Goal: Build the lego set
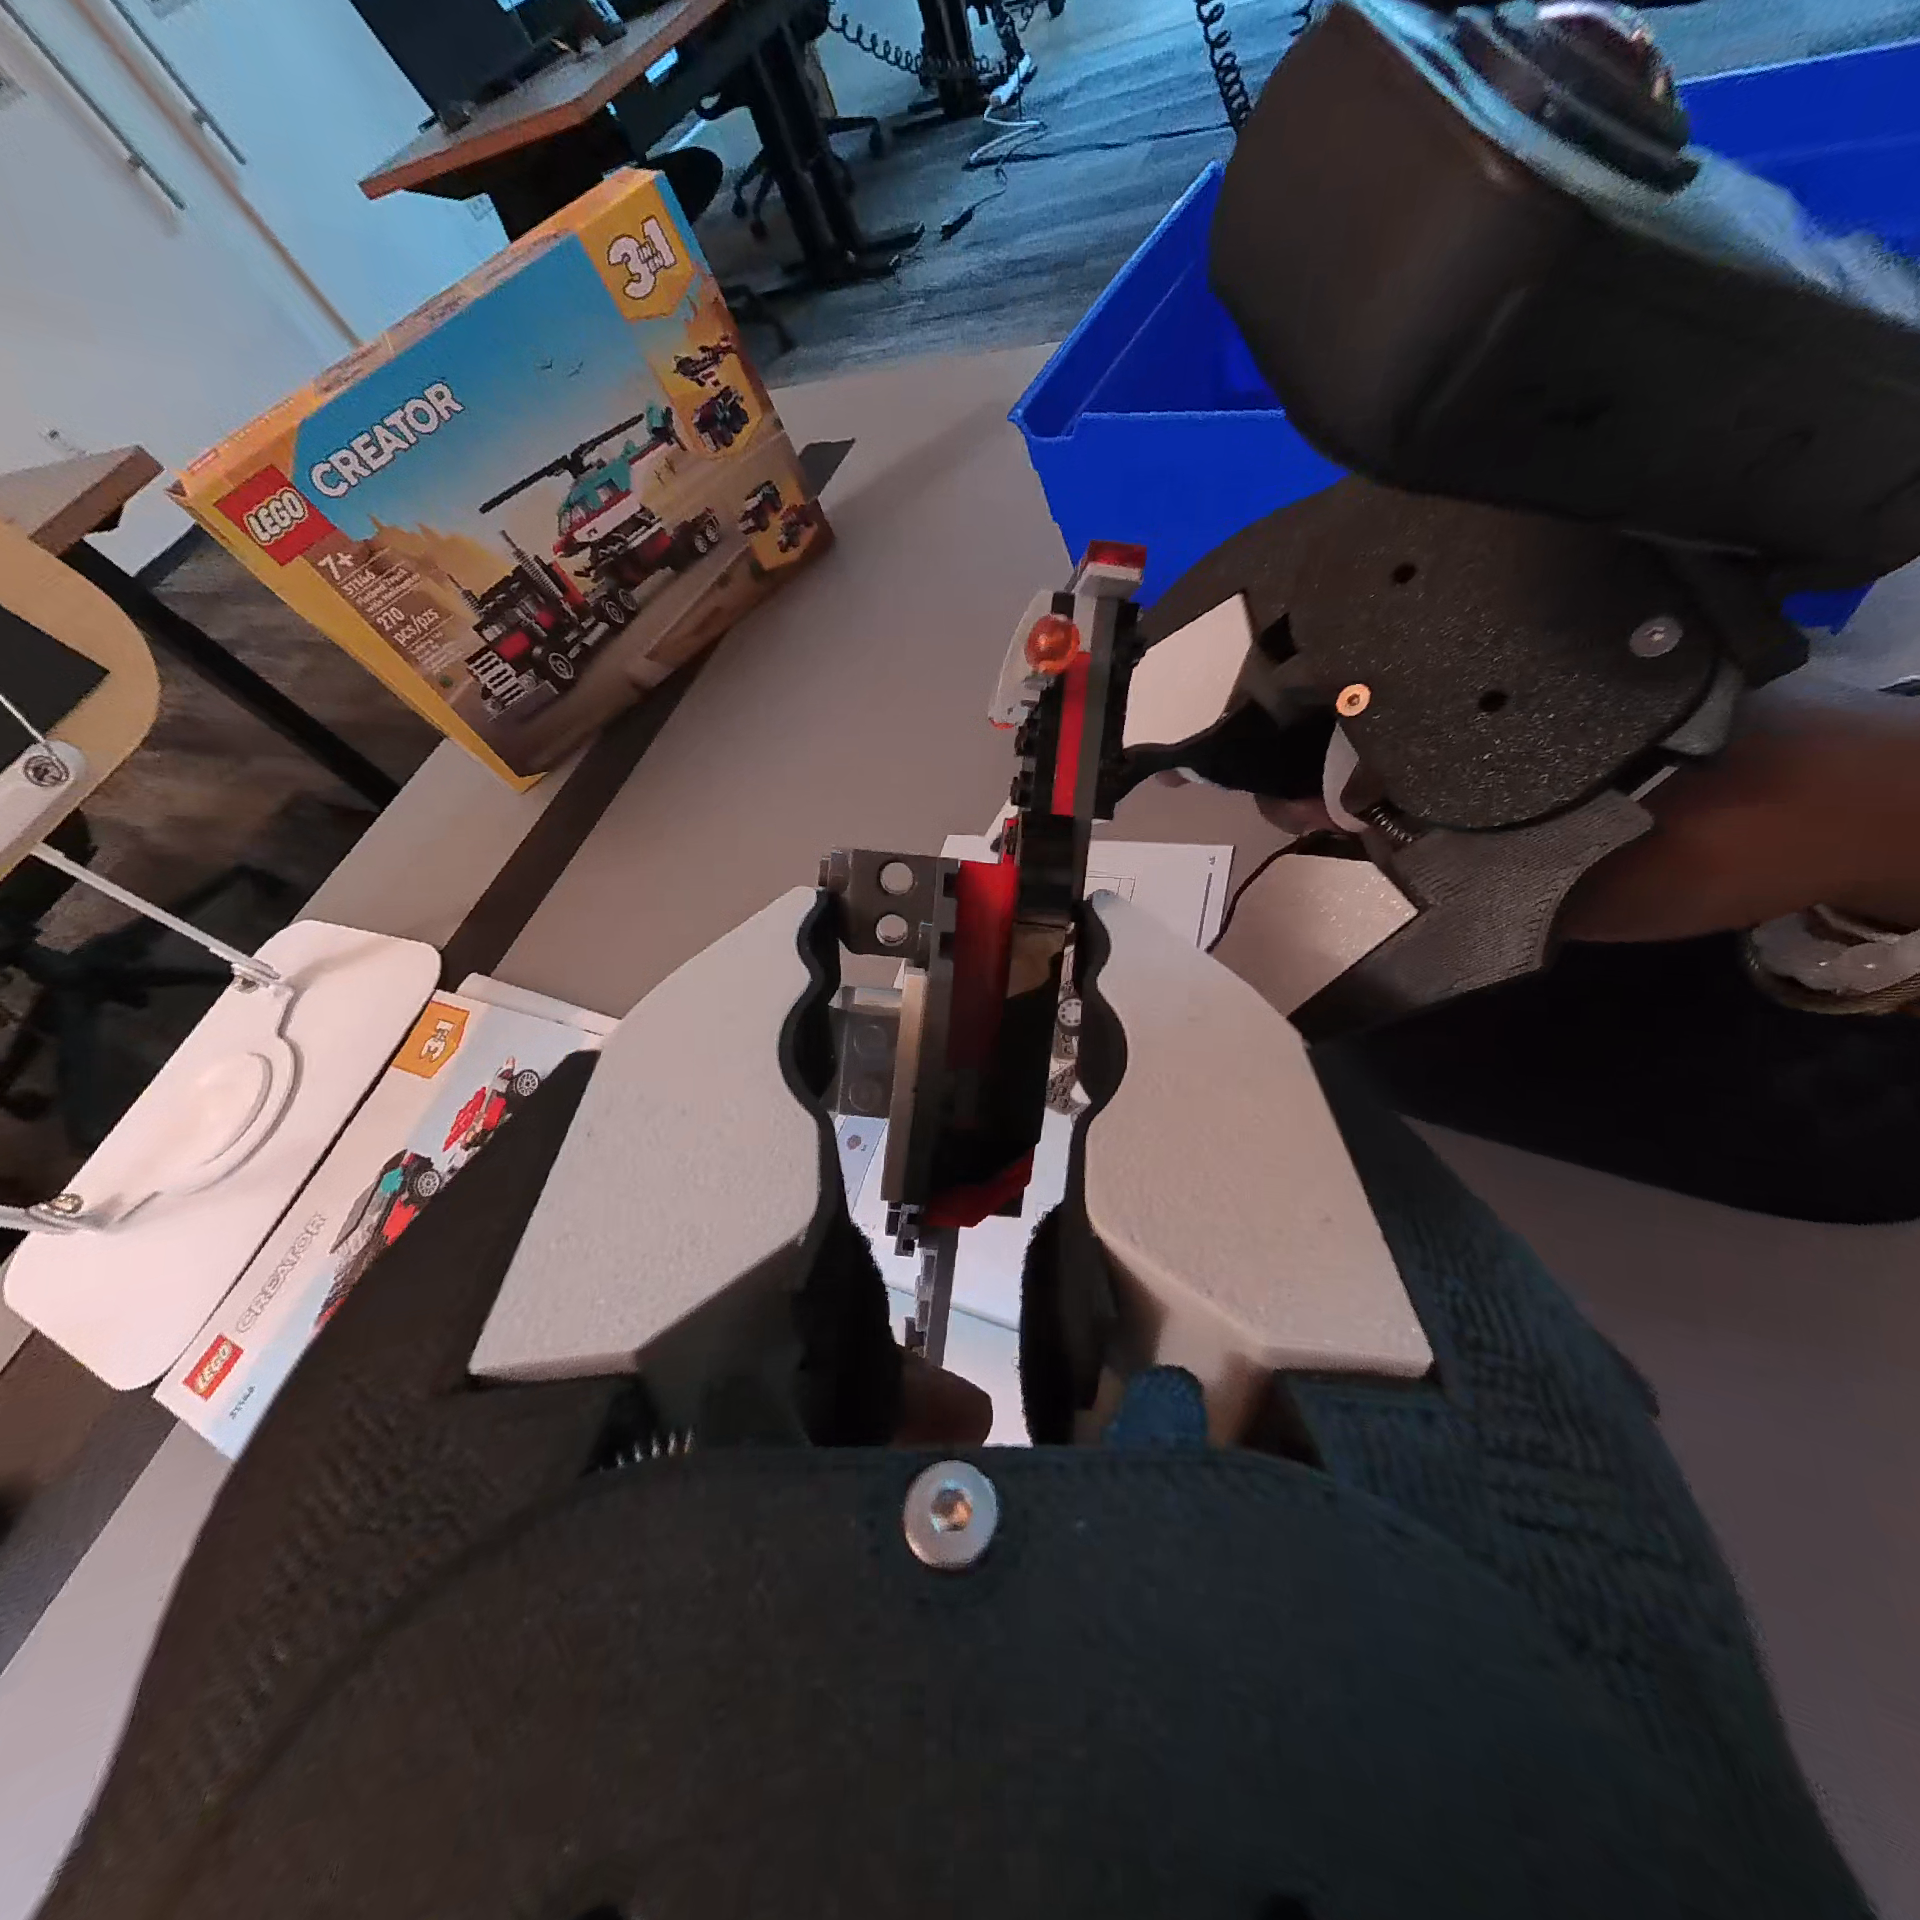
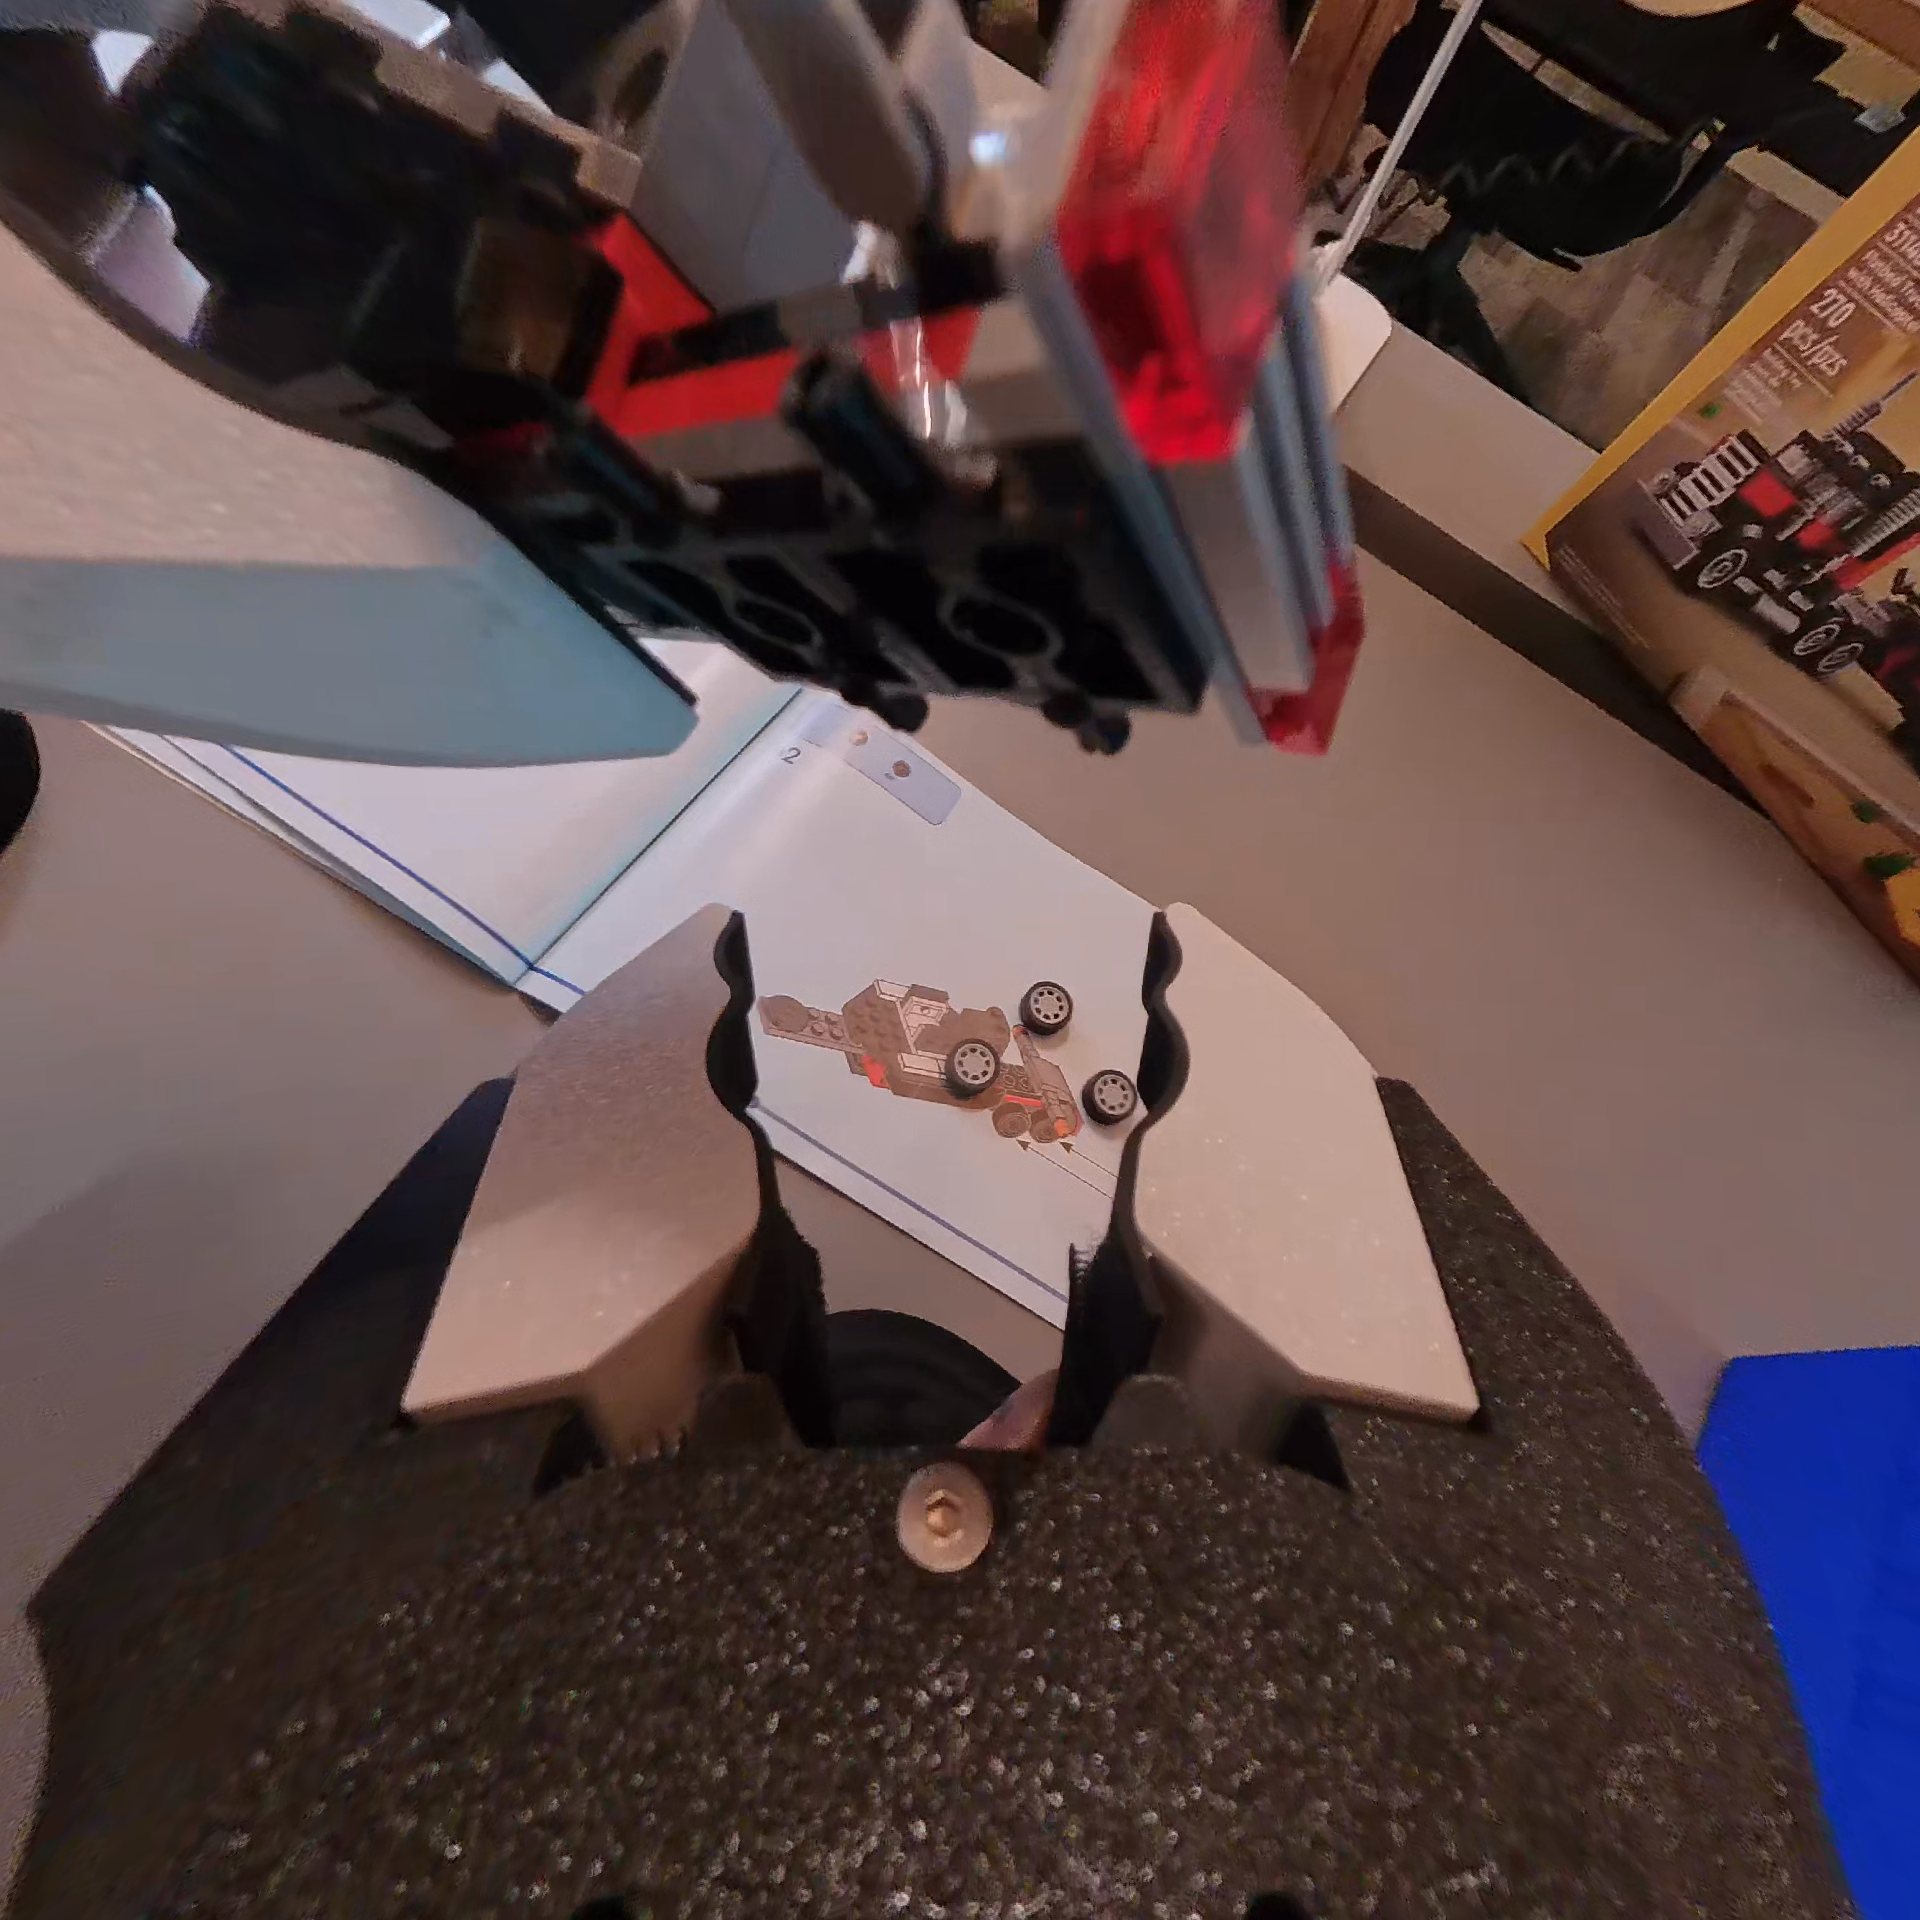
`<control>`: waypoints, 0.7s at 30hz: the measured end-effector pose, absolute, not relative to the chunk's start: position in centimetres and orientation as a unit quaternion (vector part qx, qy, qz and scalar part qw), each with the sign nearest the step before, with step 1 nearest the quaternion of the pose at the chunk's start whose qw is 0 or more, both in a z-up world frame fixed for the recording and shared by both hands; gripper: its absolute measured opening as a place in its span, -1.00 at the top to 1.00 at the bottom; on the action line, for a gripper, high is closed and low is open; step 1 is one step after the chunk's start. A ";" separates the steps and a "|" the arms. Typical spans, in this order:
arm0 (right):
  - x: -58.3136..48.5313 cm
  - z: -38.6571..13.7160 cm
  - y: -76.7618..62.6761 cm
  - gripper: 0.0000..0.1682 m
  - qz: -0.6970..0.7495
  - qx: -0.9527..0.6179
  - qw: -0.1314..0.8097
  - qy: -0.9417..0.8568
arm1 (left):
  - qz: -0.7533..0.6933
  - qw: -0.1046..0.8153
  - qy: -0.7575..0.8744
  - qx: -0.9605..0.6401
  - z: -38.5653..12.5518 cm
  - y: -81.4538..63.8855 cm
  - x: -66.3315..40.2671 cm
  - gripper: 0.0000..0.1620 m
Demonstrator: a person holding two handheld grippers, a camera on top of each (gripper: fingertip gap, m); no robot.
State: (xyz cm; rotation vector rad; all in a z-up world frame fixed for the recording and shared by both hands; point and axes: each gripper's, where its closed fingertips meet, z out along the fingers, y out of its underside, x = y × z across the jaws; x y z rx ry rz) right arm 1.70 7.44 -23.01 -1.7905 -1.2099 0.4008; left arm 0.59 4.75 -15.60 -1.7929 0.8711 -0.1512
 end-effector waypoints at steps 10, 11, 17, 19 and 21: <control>4.0 -21.8 8.1 0.04 0.187 -0.740 0.442 -0.472 | 0.254 0.582 0.421 -0.648 -13.6 6.2 -2.5 0.46; 3.9 -21.5 8.1 0.03 0.189 -0.736 0.453 -0.466 | 0.271 0.586 0.421 -0.637 -13.3 6.2 -2.5 0.46; 3.0 -20.2 8.4 -0.07 0.127 -0.692 0.567 -0.430 | 0.293 0.583 0.407 -0.639 -12.7 5.9 -2.5 0.46; 3.2 -19.8 8.8 -0.12 0.080 -0.680 0.596 -0.419 | 0.284 0.575 0.395 -0.658 -12.8 5.8 -2.5 0.46; 3.4 -19.6 9.2 -0.17 0.053 -0.679 0.607 -0.409 | 0.266 0.572 0.384 -0.674 -12.7 5.6 -2.0 0.46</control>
